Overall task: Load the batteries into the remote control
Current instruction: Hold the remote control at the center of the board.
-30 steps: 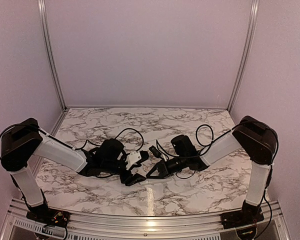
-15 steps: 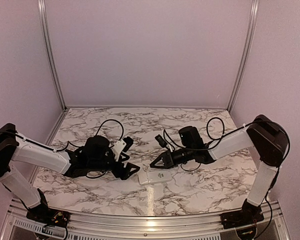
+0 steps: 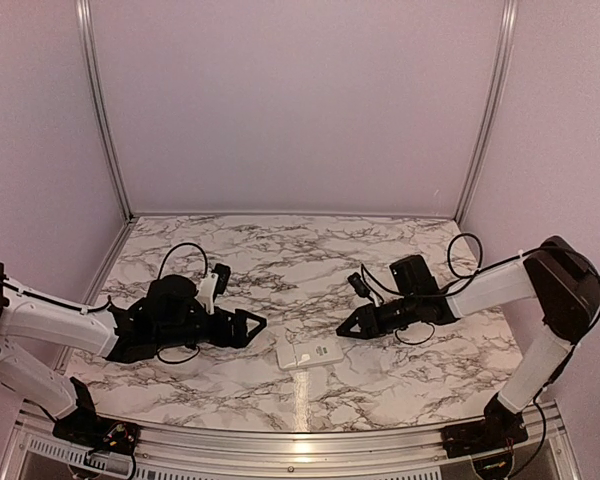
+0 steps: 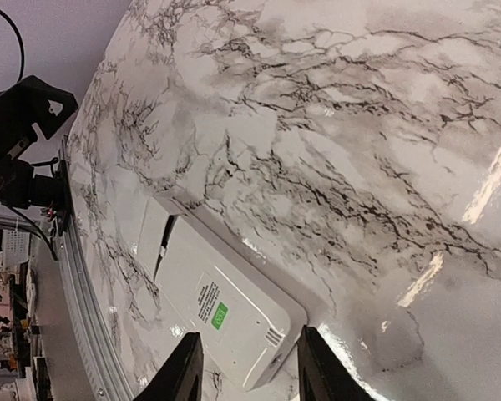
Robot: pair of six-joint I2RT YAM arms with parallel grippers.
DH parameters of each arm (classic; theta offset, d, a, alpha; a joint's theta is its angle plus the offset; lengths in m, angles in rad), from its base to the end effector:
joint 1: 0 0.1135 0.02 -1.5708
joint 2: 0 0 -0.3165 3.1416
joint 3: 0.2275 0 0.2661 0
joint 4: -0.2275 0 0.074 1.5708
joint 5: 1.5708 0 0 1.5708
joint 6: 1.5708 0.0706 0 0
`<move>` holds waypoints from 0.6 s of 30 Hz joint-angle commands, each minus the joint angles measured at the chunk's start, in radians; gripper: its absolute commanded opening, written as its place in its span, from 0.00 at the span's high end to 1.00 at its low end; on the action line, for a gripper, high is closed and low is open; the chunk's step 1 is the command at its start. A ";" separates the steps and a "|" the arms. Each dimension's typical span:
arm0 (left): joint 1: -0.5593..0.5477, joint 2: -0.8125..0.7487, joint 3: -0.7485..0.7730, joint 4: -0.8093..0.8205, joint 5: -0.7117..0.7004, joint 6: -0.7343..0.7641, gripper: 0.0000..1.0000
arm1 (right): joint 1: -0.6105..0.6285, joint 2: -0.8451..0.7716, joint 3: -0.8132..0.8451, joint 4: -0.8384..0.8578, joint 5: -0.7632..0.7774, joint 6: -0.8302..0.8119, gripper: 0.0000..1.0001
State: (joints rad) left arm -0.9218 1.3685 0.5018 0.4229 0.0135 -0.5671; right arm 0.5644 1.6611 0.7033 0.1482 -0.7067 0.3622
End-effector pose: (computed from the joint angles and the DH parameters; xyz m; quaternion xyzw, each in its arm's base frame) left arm 0.1809 -0.2400 0.2027 0.1527 0.8315 -0.3661 0.3890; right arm 0.2584 0.2179 0.1587 -0.2158 0.8537 0.4432 0.1682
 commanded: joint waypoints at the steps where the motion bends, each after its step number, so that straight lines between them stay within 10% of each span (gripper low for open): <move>1: -0.004 0.074 0.052 -0.101 -0.017 -0.095 0.12 | -0.006 0.009 -0.023 -0.028 0.008 -0.032 0.62; 18: -0.109 0.362 0.255 -0.176 0.040 -0.280 0.43 | 0.037 0.086 -0.055 0.088 -0.062 0.024 0.69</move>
State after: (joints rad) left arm -1.0115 1.6875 0.7055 0.2844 0.0437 -0.8177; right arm 0.5785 1.7279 0.6559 0.1947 -0.7559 0.3695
